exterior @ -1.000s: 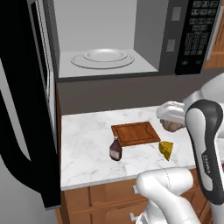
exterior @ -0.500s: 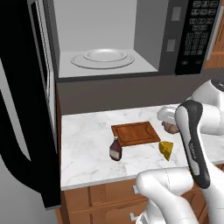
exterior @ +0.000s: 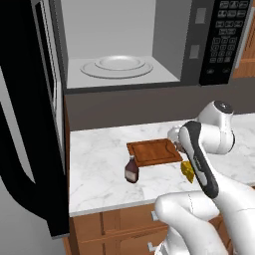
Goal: Retrieve the reheated potato from the microwave, then place the potato, cheese, and condiment on the cutting board.
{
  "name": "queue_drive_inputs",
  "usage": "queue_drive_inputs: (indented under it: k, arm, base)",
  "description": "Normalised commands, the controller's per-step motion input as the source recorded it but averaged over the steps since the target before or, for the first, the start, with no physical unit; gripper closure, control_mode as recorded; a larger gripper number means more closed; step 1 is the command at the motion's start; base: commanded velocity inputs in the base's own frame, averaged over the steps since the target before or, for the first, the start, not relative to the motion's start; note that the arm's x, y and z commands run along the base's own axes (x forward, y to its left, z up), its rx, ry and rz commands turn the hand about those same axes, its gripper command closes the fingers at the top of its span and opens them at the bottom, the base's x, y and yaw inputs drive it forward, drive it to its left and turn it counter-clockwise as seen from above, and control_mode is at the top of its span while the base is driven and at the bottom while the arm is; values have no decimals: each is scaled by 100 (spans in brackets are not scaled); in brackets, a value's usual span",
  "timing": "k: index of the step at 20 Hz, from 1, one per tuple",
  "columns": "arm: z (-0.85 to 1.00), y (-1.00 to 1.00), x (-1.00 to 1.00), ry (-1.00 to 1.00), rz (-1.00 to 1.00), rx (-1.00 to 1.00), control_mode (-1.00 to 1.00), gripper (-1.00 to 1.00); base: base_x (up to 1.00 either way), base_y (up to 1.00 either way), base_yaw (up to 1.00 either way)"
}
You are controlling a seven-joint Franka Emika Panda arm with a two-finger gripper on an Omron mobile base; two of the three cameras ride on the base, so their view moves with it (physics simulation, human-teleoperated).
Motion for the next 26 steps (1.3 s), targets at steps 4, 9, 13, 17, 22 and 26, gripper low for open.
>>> queue_drive_inputs:
  k: [4, 9, 13, 17, 22, 26]
  arm:
    - [-45, -9, 87, 9, 0, -3, -100, 100]
    - [-41, -9, 80, 11, 0, 0, -100, 100]
    - [-36, 0, 71, 2, 0, 0, -100, 100]
    - [-28, 0, 68, 0, 1, 0, -100, 100]
    - [-37, -7, 54, 2, 3, 0, -100, 100]
    - [-43, -7, 46, 0, 4, 0, -100, 100]
  base:
    - [0, 0, 0]
    - [0, 0, 0]
    - [0, 0, 0]
    - [0, 0, 0]
    - [0, 0, 0]
    - [0, 0, 0]
